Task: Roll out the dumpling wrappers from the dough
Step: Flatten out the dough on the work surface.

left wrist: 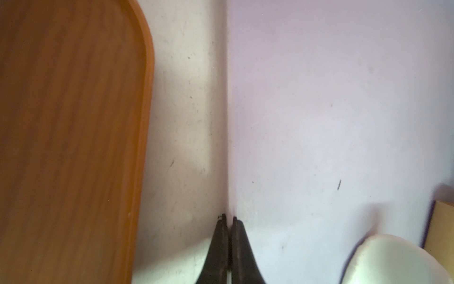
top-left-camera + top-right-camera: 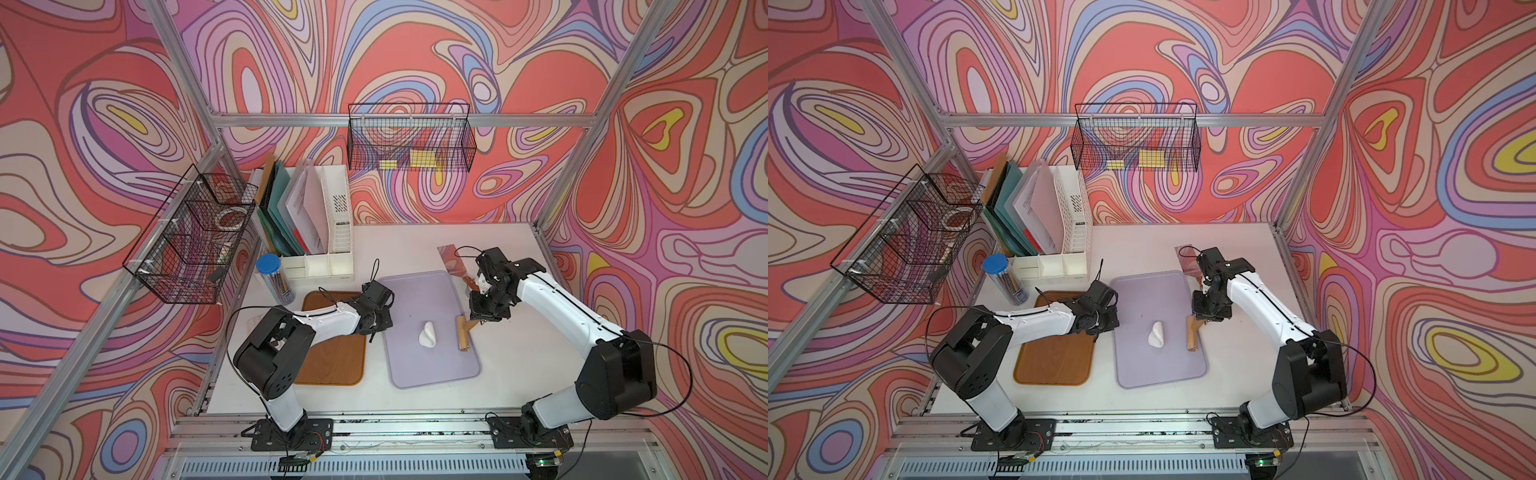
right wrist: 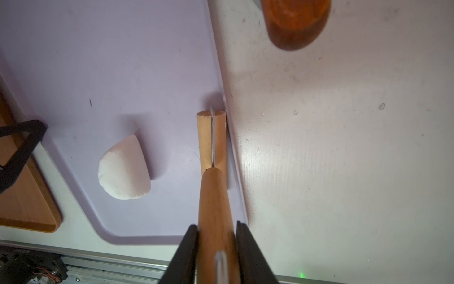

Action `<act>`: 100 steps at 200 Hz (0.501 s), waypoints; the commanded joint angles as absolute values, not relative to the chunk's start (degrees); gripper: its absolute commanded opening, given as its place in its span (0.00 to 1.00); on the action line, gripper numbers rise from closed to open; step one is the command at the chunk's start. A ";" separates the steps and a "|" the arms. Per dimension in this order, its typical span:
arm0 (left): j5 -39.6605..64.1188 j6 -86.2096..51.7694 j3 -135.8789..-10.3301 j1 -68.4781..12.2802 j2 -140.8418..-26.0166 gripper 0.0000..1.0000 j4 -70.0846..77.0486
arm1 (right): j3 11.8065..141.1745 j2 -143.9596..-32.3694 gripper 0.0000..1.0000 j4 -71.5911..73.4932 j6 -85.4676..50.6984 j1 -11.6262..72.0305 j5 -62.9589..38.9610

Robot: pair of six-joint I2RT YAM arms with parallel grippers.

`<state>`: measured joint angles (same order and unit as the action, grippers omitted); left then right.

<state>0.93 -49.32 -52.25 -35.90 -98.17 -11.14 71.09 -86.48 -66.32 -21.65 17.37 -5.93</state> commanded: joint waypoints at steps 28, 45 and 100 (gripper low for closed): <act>-2.38 -52.24 -50.37 -35.07 -95.96 0.00 -12.23 | 79.24 -80.59 0.00 -68.76 -21.67 19.76 -7.38; -3.48 -54.73 -49.25 -35.07 -94.81 0.00 -10.57 | 80.06 -79.00 0.00 -68.24 -22.36 22.18 -9.44; -1.85 -56.28 -50.03 -35.60 -96.12 0.00 -8.79 | 73.23 -79.04 0.00 -69.03 -25.55 25.71 -9.44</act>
